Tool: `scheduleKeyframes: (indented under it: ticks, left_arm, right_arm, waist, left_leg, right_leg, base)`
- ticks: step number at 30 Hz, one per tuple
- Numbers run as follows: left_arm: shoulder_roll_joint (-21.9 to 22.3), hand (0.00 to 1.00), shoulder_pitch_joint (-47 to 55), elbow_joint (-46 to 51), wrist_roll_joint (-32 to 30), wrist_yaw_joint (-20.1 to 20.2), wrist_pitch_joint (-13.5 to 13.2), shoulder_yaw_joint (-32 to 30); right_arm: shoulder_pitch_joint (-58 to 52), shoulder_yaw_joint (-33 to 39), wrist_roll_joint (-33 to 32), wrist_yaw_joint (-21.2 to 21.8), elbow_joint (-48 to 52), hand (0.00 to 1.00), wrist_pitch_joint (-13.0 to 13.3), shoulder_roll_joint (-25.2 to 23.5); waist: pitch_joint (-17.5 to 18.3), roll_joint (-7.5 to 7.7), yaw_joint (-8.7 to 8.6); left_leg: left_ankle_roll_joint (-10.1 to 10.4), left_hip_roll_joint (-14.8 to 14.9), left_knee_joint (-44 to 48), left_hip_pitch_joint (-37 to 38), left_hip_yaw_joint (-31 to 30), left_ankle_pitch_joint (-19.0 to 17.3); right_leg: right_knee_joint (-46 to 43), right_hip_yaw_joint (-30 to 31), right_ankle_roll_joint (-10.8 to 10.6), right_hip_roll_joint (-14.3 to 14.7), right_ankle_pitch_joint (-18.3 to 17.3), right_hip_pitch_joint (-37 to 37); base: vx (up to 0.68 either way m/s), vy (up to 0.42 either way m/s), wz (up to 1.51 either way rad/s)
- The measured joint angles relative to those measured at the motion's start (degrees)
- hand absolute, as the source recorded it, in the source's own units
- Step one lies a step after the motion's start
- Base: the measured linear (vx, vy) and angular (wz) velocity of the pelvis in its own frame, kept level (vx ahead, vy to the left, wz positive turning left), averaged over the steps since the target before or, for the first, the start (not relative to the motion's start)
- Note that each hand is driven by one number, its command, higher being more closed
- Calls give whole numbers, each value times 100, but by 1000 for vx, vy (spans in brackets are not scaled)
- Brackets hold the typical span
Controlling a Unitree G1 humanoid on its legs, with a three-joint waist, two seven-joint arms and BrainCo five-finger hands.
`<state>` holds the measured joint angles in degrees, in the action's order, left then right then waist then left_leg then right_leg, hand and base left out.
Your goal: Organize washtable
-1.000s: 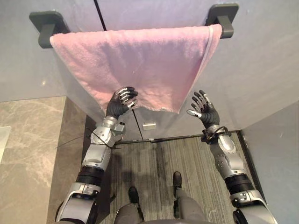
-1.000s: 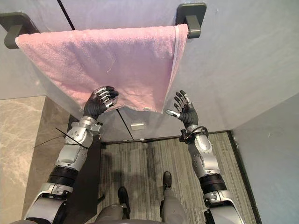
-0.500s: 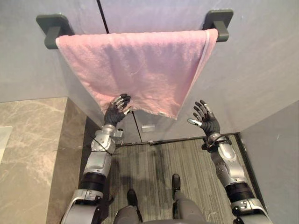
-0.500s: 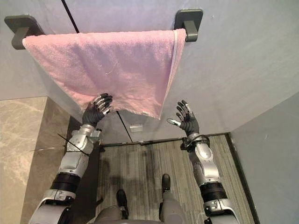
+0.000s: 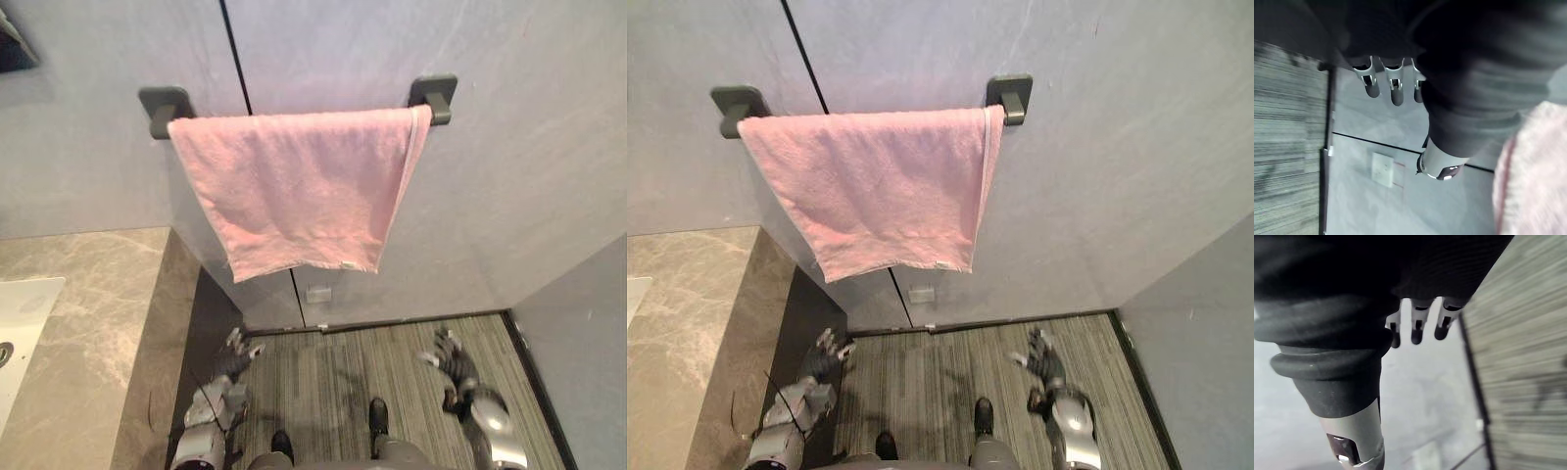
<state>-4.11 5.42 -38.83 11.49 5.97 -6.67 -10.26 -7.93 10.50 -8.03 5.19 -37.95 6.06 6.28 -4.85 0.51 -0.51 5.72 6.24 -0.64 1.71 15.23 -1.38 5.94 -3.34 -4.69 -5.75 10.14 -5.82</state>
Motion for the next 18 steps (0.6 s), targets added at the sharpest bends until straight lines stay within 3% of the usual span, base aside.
scheduleKeyframes:
  ticks: [4,9,11,14,15,18]
  left_arm:
    - [353,0,371,-1220,-367,-318,62,-693]
    - [611,0,490,-1525,-656,-757,152,-1506]
    - [839,0,579,-1563,-687,-862,176,-1945]
    - [855,0,574,-1573,-684,-858,181,-1969]
    - [856,0,552,-1579,-683,-858,183,-1953]
    - [837,0,497,-1585,-696,-865,183,-1729]
  right_arm:
    - [-532,485,427,-64,-1260,0,-269,-258]
    - [-751,1029,667,-390,-1627,0,-417,-500]
    - [-768,1414,860,-401,-1720,0,-513,-568]
    - [-764,1452,861,-402,-1740,0,-526,-585]
    - [-708,1415,862,-402,-1743,0,-532,-584]
    - [-639,1020,1106,-475,-1744,0,-532,-477]
  waist:
    - [148,-13,81]
    - [227,60,143]
    - [425,-57,166]
    - [439,-98,174]
    - [479,-40,182]
    - [481,-52,189]
  left_leg:
    - [14,17,-111,309,129,-88]
    - [33,60,-156,415,307,-144]
    - [52,96,-281,610,406,-193]
    - [52,91,-332,627,406,-193]
    - [51,89,-335,632,403,-192]
    - [57,87,-332,655,384,-166]
  right_leg:
    - [-1,51,-3,26,-107,215]
    - [-2,107,3,27,-140,296]
    - [-3,160,39,76,-207,405]
    - [-6,143,44,110,-230,404]
    - [-5,136,47,120,-243,406]
    - [-5,107,56,130,-242,427]
  base:
    - [56,15,-11]
    - [-8,2,-9]
    - [31,1,-17]
    - [14,-3,-2]
    - [0,0,0]
    - [36,-6,3]
